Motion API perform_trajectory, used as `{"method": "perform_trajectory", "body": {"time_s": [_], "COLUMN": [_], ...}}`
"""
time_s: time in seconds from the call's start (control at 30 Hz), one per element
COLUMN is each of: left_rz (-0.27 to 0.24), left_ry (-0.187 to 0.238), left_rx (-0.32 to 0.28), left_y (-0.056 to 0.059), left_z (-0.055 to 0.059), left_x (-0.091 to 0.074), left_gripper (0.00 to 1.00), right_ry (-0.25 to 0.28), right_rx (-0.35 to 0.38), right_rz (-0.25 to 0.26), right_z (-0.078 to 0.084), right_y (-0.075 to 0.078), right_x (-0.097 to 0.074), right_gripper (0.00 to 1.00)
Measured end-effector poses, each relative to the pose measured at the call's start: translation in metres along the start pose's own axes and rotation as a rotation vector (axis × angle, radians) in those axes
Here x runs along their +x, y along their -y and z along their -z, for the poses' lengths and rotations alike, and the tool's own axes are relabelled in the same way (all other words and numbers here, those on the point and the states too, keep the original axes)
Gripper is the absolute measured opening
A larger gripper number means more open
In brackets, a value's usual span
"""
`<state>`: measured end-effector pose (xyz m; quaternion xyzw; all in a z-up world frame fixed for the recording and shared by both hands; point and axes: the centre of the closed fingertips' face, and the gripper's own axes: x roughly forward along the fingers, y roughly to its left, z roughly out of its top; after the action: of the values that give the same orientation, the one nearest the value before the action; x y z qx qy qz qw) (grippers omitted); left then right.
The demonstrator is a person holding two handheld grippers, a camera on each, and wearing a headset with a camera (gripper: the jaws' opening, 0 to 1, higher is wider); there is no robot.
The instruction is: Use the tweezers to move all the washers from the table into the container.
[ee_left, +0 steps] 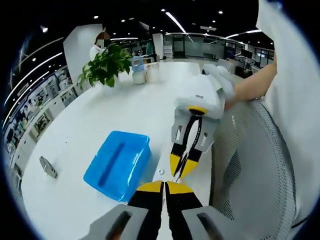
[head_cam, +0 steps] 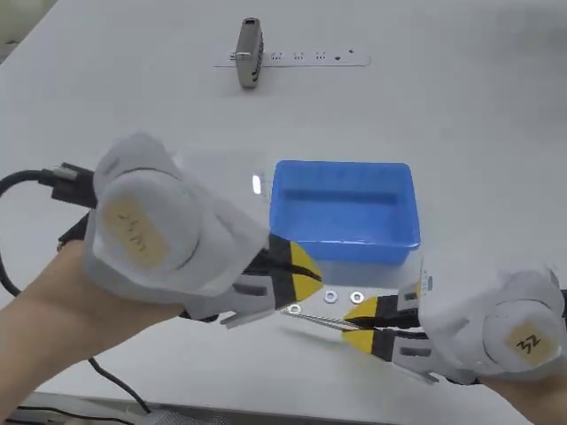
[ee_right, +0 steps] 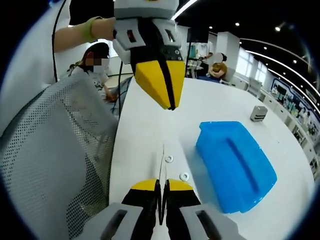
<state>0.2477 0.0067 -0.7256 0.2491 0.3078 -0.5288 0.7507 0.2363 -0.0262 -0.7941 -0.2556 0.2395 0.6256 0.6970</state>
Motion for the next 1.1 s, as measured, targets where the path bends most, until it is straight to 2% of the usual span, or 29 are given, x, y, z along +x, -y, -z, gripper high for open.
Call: {"method": "perform_trajectory", "body": {"time_s": [0.13, 0.2, 0.4, 0.47, 0.53, 0.6, 0.7, 0.77, 0.83, 0.87, 0.9, 1.0, 1.1], "left_rz": [-0.008, -0.002, 0.018, 0.037, 0.042, 0.051, 0.054, 0.061, 0.062, 0.065, 0.073, 0.095, 0.116], "left_ry": [-0.057, -0.077, -0.095, -0.090, -0.122, -0.122, -0.106, -0.088, -0.040, -0.012, 0.001, 0.028, 0.024], "left_rx": [-0.041, -0.038, 0.002, 0.022, 0.061, 0.064, 0.112, 0.130, 0.164, 0.166, 0.167, 0.186, 0.216], "left_y": [-0.002, -0.001, 0.003, 0.005, 0.005, 0.006, 0.006, 0.009, 0.011, 0.013, 0.015, 0.022, 0.028], "left_z": [0.028, 0.036, 0.038, 0.036, 0.040, 0.039, 0.030, 0.019, 0.001, -0.011, -0.017, -0.033, -0.038], "left_x": [0.001, 0.003, 0.011, 0.014, 0.015, 0.015, 0.009, 0.001, -0.006, -0.010, -0.012, -0.011, -0.002], "left_gripper": [0.10, 0.11, 0.08, 0.03, 0.00, 0.00, 0.00, 0.00, 0.00, 0.00, 0.00, 0.00, 0.00], "right_ry": [0.050, 0.067, 0.097, 0.105, 0.108, 0.103, 0.096, 0.091, 0.088, 0.089, 0.090, 0.090, 0.063], "right_rx": [0.004, -0.002, -0.020, -0.022, -0.020, -0.024, -0.022, -0.013, -0.013, -0.011, -0.010, -0.013, -0.024], "right_rz": [-0.002, -0.003, -0.017, -0.018, -0.016, -0.010, -0.001, 0.001, 0.015, 0.017, 0.016, 0.014, 0.012], "right_z": [-0.012, -0.017, -0.029, -0.031, -0.031, -0.030, -0.026, -0.024, -0.022, -0.022, -0.022, -0.023, -0.018], "right_y": [-0.002, -0.003, -0.008, -0.008, -0.008, -0.007, -0.006, -0.005, -0.002, -0.001, -0.001, -0.002, -0.003], "right_x": [-0.009, -0.014, -0.021, -0.022, -0.022, -0.022, -0.022, -0.021, -0.022, -0.021, -0.020, -0.017, -0.012], "right_gripper": [0.01, 0.02, 0.02, 0.02, 0.02, 0.02, 0.02, 0.03, 0.03, 0.03, 0.03, 0.03, 0.03]}}
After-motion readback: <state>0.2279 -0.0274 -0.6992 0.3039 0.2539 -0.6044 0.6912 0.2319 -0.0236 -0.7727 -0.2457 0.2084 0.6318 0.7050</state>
